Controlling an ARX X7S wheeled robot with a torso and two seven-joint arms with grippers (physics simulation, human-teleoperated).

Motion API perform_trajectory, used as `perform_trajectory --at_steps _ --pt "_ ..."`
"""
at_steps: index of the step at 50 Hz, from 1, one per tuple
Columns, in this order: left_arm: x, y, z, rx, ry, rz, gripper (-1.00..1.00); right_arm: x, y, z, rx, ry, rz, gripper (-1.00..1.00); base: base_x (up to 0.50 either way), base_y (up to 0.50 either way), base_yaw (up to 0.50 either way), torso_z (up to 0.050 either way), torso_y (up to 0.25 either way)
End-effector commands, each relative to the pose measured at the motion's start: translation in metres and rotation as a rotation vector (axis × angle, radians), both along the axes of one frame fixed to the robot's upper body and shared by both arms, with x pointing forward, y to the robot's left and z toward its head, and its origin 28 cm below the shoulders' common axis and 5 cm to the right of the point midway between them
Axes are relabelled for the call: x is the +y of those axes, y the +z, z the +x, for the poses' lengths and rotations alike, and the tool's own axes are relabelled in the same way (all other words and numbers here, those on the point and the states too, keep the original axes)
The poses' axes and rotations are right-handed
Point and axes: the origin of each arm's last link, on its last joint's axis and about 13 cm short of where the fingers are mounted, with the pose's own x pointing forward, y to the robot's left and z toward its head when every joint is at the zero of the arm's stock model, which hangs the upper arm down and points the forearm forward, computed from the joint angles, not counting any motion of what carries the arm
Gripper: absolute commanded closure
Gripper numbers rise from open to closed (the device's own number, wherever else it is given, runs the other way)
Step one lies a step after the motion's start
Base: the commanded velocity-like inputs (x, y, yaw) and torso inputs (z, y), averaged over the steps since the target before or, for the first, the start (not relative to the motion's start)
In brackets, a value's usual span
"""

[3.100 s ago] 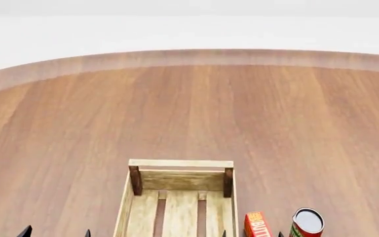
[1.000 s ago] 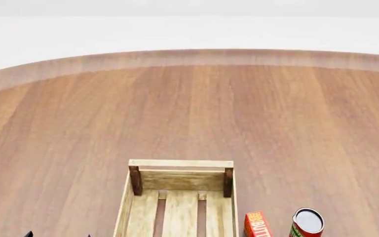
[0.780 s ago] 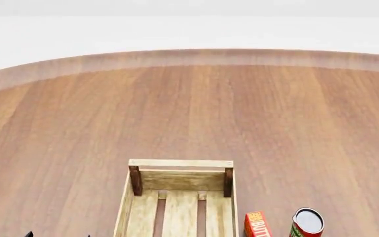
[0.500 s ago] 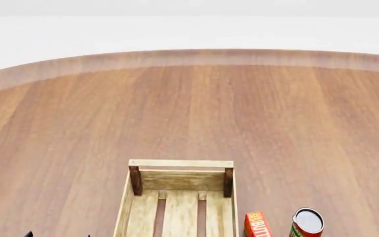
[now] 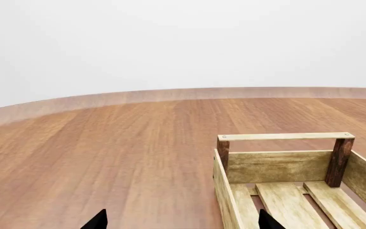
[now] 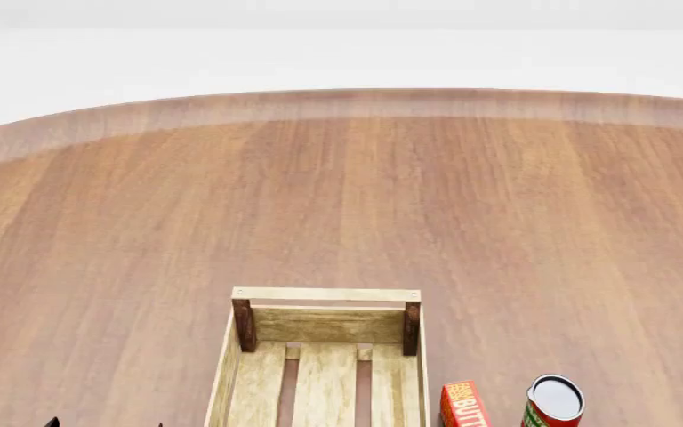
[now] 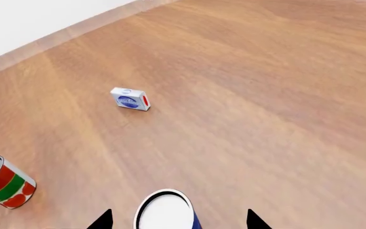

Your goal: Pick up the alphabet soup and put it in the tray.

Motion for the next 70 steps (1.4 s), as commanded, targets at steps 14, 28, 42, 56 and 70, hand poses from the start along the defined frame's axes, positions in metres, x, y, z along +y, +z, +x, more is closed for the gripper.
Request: perform_trajectory --at_steps 14,28,42,56,70 --pt "0.000 0.000 0.000 0.000 0.000 0.000 -1.00 0.005 -0.002 0.023 0.050 0.019 -0.011 -1.00 0.00 0.00 0.00 0.000 0.000" --pt "0.000 0.000 0.000 0.000 0.000 -0.001 -1.00 0.007 -0.008 0.030 0.087 0.029 -0.010 -1.00 0.00 0.00 0.00 0.000 0.000" --pt "0.000 0.000 0.000 0.001 -0.001 -0.002 -1.00 0.009 -0.009 0.040 0.103 0.044 0.015 -1.00 0.00 0.00 0.00 0.000 0.000" --pt "0.000 0.000 0.000 0.001 0.000 -0.002 -1.00 0.010 -0.015 0.046 0.132 0.051 0.028 -1.00 0.00 0.00 0.00 0.000 0.000" --pt "0.000 0.001 0.000 0.001 -0.002 -0.002 -1.00 0.008 -0.022 0.044 0.161 0.047 0.045 -1.00 0.00 0.00 0.00 0.000 0.000"
